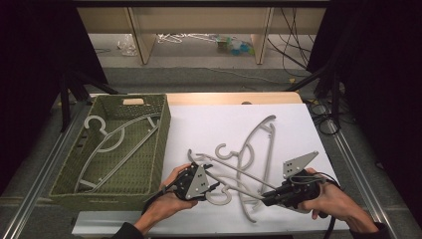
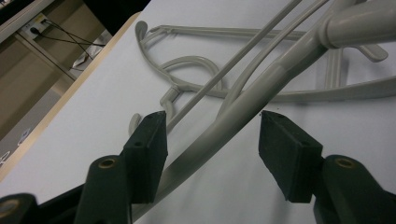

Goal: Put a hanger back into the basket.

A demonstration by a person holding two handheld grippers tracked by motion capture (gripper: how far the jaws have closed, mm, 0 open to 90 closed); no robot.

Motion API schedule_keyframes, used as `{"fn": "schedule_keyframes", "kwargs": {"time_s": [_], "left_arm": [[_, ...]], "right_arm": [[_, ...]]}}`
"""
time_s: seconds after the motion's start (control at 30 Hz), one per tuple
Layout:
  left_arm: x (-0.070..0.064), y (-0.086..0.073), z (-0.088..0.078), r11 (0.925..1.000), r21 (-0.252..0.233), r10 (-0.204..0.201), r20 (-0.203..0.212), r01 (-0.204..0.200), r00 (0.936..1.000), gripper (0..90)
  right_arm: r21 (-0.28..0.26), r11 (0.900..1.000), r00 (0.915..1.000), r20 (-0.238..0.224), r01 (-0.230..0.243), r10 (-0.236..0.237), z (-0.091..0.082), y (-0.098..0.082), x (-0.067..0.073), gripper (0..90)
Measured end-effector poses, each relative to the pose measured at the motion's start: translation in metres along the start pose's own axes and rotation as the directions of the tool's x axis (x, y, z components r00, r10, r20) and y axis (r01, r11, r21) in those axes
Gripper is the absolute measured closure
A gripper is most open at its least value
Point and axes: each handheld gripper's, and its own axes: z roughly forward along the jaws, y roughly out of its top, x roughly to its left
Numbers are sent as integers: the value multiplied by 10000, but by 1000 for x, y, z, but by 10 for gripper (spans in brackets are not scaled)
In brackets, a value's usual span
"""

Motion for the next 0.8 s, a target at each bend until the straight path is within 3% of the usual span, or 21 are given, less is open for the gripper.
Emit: {"fn": "schedule_keyframes", "kwargs": {"time_s": [0.03, 0.2, 0.3, 0.33, 0.43, 0.47, 0.53, 0.57, 0.6, 0.67, 0.7, 0.8], "left_arm": [[0, 1, 1, 9992, 40, 402, 241, -403, 9989, 463], [2, 3, 3, 9965, -99, 834, 693, -829, 9941, 562], [5, 4, 3, 9870, -60, 1604, 795, -1604, 9838, 620], [5, 4, 3, 9870, -60, 1604, 795, -1604, 9838, 631], [6, 8, 3, 9698, 174, 2403, 982, -2431, 9657, 661], [6, 8, 3, 9698, 174, 2403, 982, -2431, 9657, 670], [7, 12, 3, 9576, 264, 2822, 1119, -2868, 9528, 680], [7, 13, 3, 9549, 295, 2905, 1140, -2955, 9501, 688], [7, 14, 3, 9504, 311, 3041, 1161, -3094, 9456, 696], [6, 15, 3, 9509, 242, 3039, 1164, -3086, 9456, 705], [7, 18, 2, 9429, 384, 3248, 1153, -3310, 9387, 723], [8, 23, 1, 9369, 477, 3398, 1072, -3463, 9344, 743]], "right_arm": [[65, 10000, 10000, 6, 74, -74, 1, -1, 0, 820], [73, 9999, 9998, -86, 155, -154, 2, -1, 0, 820], [108, 9997, 9997, -69, 214, -213, 1, -1, -1, 820], [71, 9997, 9997, -43, 225, -224, 1, -2, -1, 819], [63, 9993, 9993, -68, 363, -363, 1, -2, -2, 818], [55, 9992, 9992, -47, 389, -388, 0, -2, -2, 818], [79, 9989, 9989, -148, 454, -453, -1, -3, -4, 813], [60, 9990, 9989, -103, 450, -449, -1, -4, -5, 806], [135, 9986, 9986, 114, 514, -516, -1, -4, -7, 790], [281, 9977, 9975, 322, 613, -622, -1, -5, -8, 773], [338, 9968, 9950, 675, 720, -741, -2, -4, -9, 721], [112, 9967, 9907, 1097, 799, -807, -6, -2, -9, 647]]}}
